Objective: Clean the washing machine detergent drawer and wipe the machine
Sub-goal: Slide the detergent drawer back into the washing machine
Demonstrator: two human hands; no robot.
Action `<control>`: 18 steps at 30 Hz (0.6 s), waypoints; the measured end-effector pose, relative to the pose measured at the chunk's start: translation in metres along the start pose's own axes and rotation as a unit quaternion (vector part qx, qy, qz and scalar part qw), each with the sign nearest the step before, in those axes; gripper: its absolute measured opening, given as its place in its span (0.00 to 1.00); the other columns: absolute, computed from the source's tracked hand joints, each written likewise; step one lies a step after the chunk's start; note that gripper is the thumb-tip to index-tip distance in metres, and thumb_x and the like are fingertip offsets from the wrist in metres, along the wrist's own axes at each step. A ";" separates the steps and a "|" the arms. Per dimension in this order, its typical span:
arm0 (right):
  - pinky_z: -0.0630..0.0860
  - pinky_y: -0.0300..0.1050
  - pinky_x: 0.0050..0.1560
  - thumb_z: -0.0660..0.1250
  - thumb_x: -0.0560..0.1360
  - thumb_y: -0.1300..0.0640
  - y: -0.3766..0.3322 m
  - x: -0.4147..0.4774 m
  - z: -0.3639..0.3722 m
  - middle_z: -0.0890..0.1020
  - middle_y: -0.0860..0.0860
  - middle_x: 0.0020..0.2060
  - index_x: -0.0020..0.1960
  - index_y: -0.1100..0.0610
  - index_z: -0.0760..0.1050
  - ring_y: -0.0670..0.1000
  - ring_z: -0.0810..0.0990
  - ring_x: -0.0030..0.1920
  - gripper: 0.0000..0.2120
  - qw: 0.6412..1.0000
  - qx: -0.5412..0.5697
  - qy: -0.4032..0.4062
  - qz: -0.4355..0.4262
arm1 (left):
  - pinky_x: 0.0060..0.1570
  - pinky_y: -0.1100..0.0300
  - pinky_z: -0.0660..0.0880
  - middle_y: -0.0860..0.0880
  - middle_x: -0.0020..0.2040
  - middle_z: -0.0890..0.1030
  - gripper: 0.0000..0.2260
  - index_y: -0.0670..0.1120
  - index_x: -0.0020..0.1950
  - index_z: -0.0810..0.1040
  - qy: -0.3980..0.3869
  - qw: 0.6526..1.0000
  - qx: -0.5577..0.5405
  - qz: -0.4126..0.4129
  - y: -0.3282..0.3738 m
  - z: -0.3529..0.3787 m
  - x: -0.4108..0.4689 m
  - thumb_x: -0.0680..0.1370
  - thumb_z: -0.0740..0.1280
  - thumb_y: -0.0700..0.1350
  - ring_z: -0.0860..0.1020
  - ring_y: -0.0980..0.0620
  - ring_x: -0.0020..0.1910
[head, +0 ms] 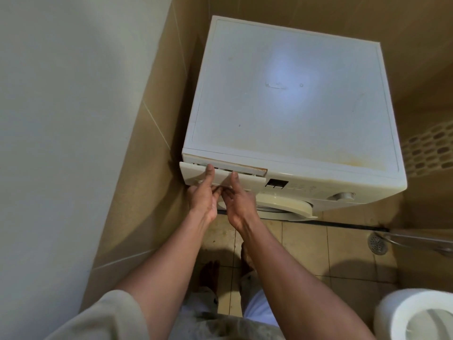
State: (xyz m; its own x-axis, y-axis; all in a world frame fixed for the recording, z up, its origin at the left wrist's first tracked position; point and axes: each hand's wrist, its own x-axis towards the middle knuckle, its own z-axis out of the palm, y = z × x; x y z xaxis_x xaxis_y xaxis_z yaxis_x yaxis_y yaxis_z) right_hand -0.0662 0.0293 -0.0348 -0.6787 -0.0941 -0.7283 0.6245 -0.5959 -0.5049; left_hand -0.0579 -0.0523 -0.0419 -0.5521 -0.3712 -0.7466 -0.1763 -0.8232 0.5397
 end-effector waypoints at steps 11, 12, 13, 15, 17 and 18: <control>0.74 0.55 0.67 0.74 0.72 0.54 -0.010 0.026 0.006 0.80 0.69 0.54 0.49 0.73 0.74 0.61 0.80 0.59 0.21 0.999 -0.034 0.006 0.016 | 0.61 0.39 0.78 0.36 0.62 0.81 0.14 0.41 0.59 0.77 -0.009 1.000 0.023 0.010 0.006 0.016 0.020 0.76 0.73 0.42 0.81 0.39 0.59; 0.74 0.55 0.67 0.73 0.72 0.53 -0.009 0.027 0.006 0.79 0.69 0.55 0.50 0.73 0.73 0.61 0.80 0.59 0.22 0.999 -0.032 0.006 0.015 | 0.61 0.40 0.78 0.36 0.62 0.81 0.14 0.42 0.59 0.77 -0.008 0.999 0.029 0.010 0.006 0.016 0.021 0.76 0.74 0.43 0.81 0.39 0.59; 0.74 0.55 0.67 0.73 0.73 0.53 -0.009 0.027 0.006 0.79 0.69 0.56 0.52 0.73 0.73 0.61 0.80 0.60 0.23 1.000 -0.026 0.007 0.015 | 0.61 0.41 0.78 0.36 0.62 0.81 0.14 0.42 0.58 0.78 -0.008 0.999 0.036 0.008 0.007 0.016 0.022 0.76 0.74 0.44 0.81 0.39 0.60; 0.73 0.55 0.68 0.74 0.73 0.53 -0.008 0.026 0.007 0.78 0.68 0.58 0.58 0.74 0.72 0.62 0.78 0.62 0.27 1.000 -0.001 0.003 0.019 | 0.62 0.43 0.78 0.37 0.62 0.81 0.14 0.44 0.57 0.78 -0.005 0.999 0.041 -0.001 0.007 0.016 0.023 0.75 0.75 0.46 0.81 0.40 0.60; 0.73 0.55 0.68 0.74 0.73 0.53 -0.006 0.025 0.008 0.78 0.65 0.59 0.60 0.72 0.72 0.63 0.78 0.63 0.27 0.999 0.028 -0.006 0.032 | 0.62 0.47 0.78 0.38 0.61 0.82 0.17 0.44 0.58 0.78 -0.009 0.999 0.036 -0.015 0.005 0.015 0.022 0.73 0.77 0.49 0.82 0.41 0.58; 0.74 0.54 0.67 0.74 0.73 0.52 -0.005 0.025 0.008 0.79 0.64 0.58 0.59 0.71 0.73 0.62 0.77 0.64 0.25 0.998 0.039 -0.014 0.037 | 0.62 0.48 0.78 0.38 0.60 0.82 0.19 0.43 0.59 0.78 -0.013 0.999 0.028 -0.018 0.003 0.014 0.021 0.73 0.77 0.49 0.82 0.42 0.57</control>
State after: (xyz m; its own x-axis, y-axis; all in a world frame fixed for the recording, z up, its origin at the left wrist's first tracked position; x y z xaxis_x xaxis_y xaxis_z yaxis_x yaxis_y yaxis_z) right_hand -0.0891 0.0237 -0.0465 -0.6431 -0.1616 -0.7486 0.6422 -0.6462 -0.4123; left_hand -0.0819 -0.0566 -0.0506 -0.5649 -0.3296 -0.7565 -0.2421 -0.8102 0.5338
